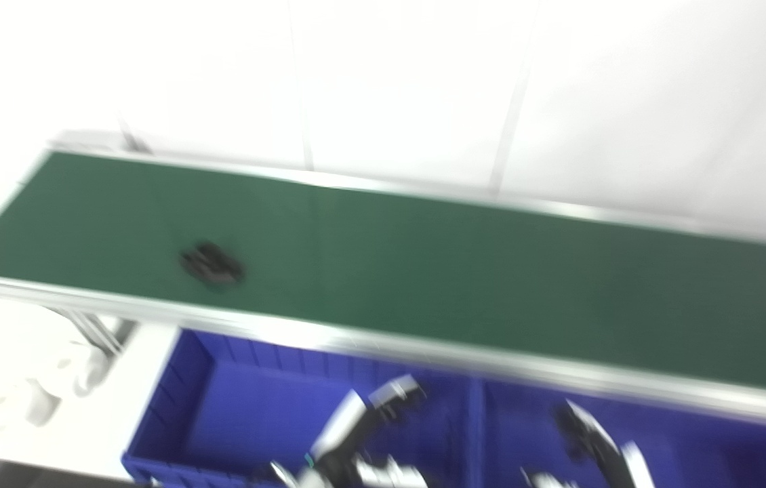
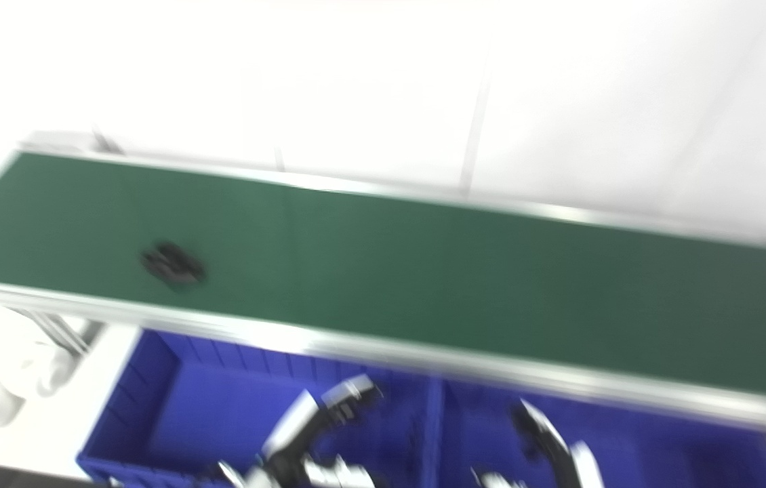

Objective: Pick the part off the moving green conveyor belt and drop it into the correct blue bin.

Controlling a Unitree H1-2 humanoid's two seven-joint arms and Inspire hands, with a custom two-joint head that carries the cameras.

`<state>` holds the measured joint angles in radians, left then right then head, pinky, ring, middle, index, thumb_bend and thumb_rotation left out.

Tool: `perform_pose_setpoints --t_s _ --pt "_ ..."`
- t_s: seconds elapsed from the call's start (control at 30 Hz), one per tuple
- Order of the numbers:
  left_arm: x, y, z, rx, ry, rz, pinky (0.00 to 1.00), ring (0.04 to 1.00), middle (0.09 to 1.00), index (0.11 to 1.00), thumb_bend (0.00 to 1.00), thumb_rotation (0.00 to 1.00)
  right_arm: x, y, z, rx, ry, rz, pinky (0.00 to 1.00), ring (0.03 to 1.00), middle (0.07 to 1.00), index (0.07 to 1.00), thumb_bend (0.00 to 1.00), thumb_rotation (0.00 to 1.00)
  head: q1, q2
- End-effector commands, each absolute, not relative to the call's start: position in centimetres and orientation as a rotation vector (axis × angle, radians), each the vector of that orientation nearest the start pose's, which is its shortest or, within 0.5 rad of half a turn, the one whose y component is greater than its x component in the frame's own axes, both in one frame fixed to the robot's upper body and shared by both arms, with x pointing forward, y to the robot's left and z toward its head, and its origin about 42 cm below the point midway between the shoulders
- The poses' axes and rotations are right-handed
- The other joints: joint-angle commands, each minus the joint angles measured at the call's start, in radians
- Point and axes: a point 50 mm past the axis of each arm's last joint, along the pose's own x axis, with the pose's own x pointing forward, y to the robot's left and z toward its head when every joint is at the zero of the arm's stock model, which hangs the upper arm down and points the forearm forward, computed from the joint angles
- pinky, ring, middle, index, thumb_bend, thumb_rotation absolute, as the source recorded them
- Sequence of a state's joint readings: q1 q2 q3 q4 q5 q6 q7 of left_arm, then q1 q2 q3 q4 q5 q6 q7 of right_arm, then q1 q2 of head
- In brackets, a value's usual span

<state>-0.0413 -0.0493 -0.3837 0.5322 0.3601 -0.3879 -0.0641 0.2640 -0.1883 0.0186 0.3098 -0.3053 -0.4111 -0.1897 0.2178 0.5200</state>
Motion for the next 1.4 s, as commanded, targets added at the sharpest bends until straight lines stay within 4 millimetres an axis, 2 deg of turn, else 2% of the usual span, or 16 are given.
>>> perform_pose_setpoints --t_s 0.0,0.17,0.37,0.47,0.53,0.73,0.77,0.8,0.83,0.93,0.97,1.0,1.07,1.13,1.23,1.37 --pt "25.4 6.9 0.7 0.300 -0.060 -0.603 0.77 0.846 0.879 0.879 0.75 0.29 16.2 -29.3 0.0 -0.459 0.054 -0.069 0.80 0.840 0.845 0.855 0.58 0.21 -0.002 -0.010" --pt "25.6 6.8 0.3 0.308 -0.064 -0.600 0.78 0.844 0.877 0.885 0.75 0.30 16.2 -29.0 -0.1 -0.452 0.055 -0.069 0.81 0.840 0.845 0.857 0.56 0.11 -0.016 -0.015" --pt "25.7 6.9 0.1 0.319 -0.063 -0.599 0.78 0.844 0.875 0.887 0.75 0.32 16.3 -28.7 -0.1 -0.450 0.051 -0.079 0.78 0.831 0.833 0.846 0.57 0.13 -0.047 -0.019" --pt "25.7 7.0 0.0 0.324 -0.062 -0.603 0.79 0.853 0.882 0.892 0.75 0.33 16.5 -28.7 -0.1 -0.422 0.043 -0.099 0.76 0.814 0.816 0.825 0.60 0.23 -0.051 -0.023" --pt "25.7 7.0 -0.1 0.324 -0.060 -0.605 0.80 0.857 0.885 0.893 0.75 0.34 16.5 -28.8 0.0 -0.368 0.046 -0.110 0.78 0.825 0.821 0.829 0.60 0.23 -0.049 -0.026" --pt "25.8 7.0 -0.2 0.329 -0.059 -0.607 0.79 0.854 0.884 0.890 0.75 0.33 16.8 -28.5 2.2 -0.246 -0.027 -0.135 0.79 0.818 0.823 0.833 0.60 0.23 -0.084 -0.020" --pt "25.8 7.0 -0.2 0.329 -0.058 -0.607 0.79 0.854 0.884 0.891 0.75 0.33 17.3 -28.5 3.4 -0.282 -0.077 -0.121 0.76 0.803 0.814 0.814 0.65 0.30 -0.114 -0.019" --pt "25.8 7.0 -0.2 0.329 -0.057 -0.607 0.79 0.855 0.885 0.892 0.74 0.32 17.6 -28.5 4.2 -0.308 -0.114 -0.112 0.73 0.790 0.806 0.807 0.66 0.34 -0.114 -0.019" --pt "25.8 7.1 -0.2 0.326 -0.055 -0.607 0.79 0.855 0.887 0.893 0.74 0.32 18.1 -28.5 5.6 -0.321 -0.168 -0.098 0.71 0.786 0.801 0.799 0.68 0.35 -0.160 -0.011" --pt "25.9 7.4 -0.2 0.325 -0.053 -0.609 0.79 0.858 0.889 0.896 0.73 0.31 19.2 -28.6 8.7 -0.355 -0.285 -0.072 0.69 0.774 0.787 0.790 0.71 0.37 -0.188 -0.007" --pt "26.0 7.5 -0.1 0.327 -0.057 -0.607 0.79 0.859 0.890 0.897 0.73 0.31 19.8 -28.5 10.2 -0.377 -0.345 -0.065 0.69 0.772 0.785 0.789 0.72 0.37 -0.234 0.000" --pt "26.0 7.6 0.0 0.328 -0.060 -0.605 0.80 0.861 0.891 0.897 0.72 0.31 20.1 -28.5 11.3 -0.393 -0.385 -0.061 0.68 0.757 0.764 0.778 0.72 0.36 -0.234 0.000" --pt "26.2 7.9 0.1 0.333 -0.065 -0.604 0.80 0.861 0.892 0.898 0.72 0.31 21.2 -28.3 14.2 -0.445 -0.454 -0.050 0.67 0.740 0.753 0.770 0.73 0.36 -0.290 0.020" --pt "26.4 8.1 0.2 0.337 -0.067 -0.608 0.80 0.866 0.897 0.904 0.70 0.32 22.2 -28.1 16.4 -0.478 -0.497 -0.029 0.65 0.722 0.748 0.765 0.72 0.31 -0.327 0.027" --pt "26.7 8.5 0.4 0.350 -0.069 -0.609 0.80 0.868 0.900 0.901 0.70 0.31 23.3 -28.1 18.3 -0.522 -0.507 -0.008 0.64 0.711 0.742 0.765 0.73 0.25 -0.355 0.035" --pt "27.0 9.0 0.8 0.368 -0.079 -0.598 0.79 0.860 0.889 0.889 0.71 0.30 25.4 -27.8 20.3 -0.588 -0.471 0.030 0.66 0.723 0.754 0.774 0.73 0.28 -0.394 0.051"
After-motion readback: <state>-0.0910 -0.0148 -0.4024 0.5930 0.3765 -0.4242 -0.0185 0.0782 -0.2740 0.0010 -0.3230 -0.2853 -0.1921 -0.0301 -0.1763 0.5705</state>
